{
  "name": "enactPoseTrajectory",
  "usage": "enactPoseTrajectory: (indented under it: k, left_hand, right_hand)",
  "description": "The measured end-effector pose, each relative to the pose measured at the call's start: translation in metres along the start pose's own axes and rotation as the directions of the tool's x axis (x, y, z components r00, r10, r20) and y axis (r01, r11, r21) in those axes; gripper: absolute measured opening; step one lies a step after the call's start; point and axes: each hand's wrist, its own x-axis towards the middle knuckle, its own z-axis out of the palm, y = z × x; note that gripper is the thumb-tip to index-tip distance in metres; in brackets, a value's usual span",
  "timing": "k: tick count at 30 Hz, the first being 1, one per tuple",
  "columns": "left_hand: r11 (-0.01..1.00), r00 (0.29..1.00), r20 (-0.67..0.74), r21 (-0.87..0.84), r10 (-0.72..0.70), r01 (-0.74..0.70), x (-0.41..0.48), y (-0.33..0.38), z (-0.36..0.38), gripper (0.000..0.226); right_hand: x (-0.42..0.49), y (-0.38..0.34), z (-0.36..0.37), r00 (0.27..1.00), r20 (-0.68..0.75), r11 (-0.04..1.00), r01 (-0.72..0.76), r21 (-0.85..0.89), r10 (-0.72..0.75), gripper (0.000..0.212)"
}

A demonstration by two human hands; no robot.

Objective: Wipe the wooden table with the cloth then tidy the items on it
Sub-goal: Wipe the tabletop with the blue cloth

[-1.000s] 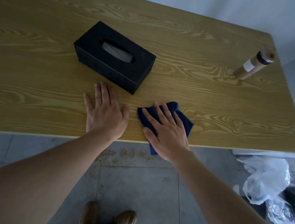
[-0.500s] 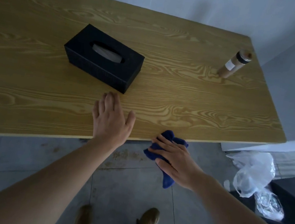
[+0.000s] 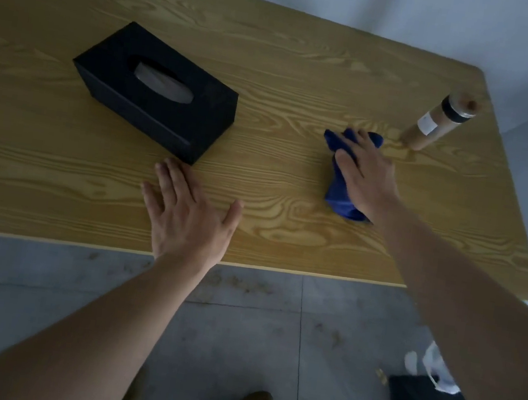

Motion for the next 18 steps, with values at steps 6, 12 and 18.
enactPoseTrajectory:
  k: [6,12,18]
  left_hand:
    - [0.997,0.999,-0.023,0.076,-0.029,0.03,0.002,0.002,0.004,0.118]
    - [0.995,0.999,-0.022,0.094,-0.037,0.039,0.002,0.003,0.002,0.117]
    - [0.993,0.999,-0.026,0.107,-0.043,0.045,0.001,0.003,0.0,0.117]
  right_hand:
    - [0.083,0.0,0.017,0.995,0.1,0.986,0.017,-0.166,-0.001,0.056]
    - [0.083,-0.004,0.03,0.982,0.184,0.962,0.009,-0.273,0.043,0.064]
    - [0.045,-0.009,0.035,0.972,0.233,0.951,0.093,-0.294,-0.023,0.066]
